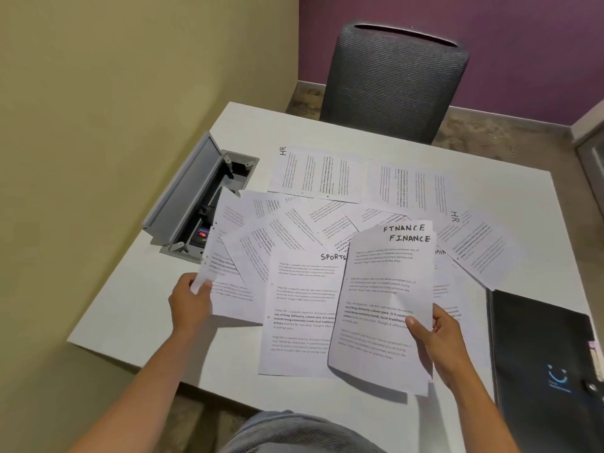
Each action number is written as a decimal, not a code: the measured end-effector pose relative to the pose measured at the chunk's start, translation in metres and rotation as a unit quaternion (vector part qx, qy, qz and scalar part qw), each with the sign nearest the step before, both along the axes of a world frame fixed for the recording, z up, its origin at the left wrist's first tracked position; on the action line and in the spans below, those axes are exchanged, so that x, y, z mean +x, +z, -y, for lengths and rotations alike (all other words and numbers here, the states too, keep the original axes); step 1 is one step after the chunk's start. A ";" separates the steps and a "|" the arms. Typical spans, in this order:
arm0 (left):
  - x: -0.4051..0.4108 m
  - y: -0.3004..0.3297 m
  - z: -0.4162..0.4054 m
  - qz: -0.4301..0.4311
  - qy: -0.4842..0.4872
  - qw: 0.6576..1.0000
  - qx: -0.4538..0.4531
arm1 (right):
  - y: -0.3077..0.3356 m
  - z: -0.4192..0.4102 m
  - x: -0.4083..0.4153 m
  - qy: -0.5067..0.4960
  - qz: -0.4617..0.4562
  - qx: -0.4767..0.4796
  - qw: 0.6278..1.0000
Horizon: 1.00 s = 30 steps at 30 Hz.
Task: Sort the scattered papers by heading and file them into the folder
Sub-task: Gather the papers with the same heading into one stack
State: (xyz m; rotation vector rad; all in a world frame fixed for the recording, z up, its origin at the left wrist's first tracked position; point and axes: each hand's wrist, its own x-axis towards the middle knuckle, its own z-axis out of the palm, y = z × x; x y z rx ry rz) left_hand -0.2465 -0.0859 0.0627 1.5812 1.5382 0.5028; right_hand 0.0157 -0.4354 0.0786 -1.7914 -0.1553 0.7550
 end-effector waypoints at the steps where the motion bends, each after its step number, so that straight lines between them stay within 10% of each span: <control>1: -0.005 0.003 -0.001 0.001 0.013 1.000 0.007 | -0.001 -0.001 0.000 0.002 -0.002 0.003 1.000; 18: -0.034 0.049 0.014 0.184 0.154 0.964 0.117 | -0.003 0.001 0.001 0.016 -0.015 0.026 0.999; 30: -0.006 0.033 0.039 0.279 0.128 0.950 -0.060 | 0.000 0.026 0.001 -0.041 -0.023 0.021 0.999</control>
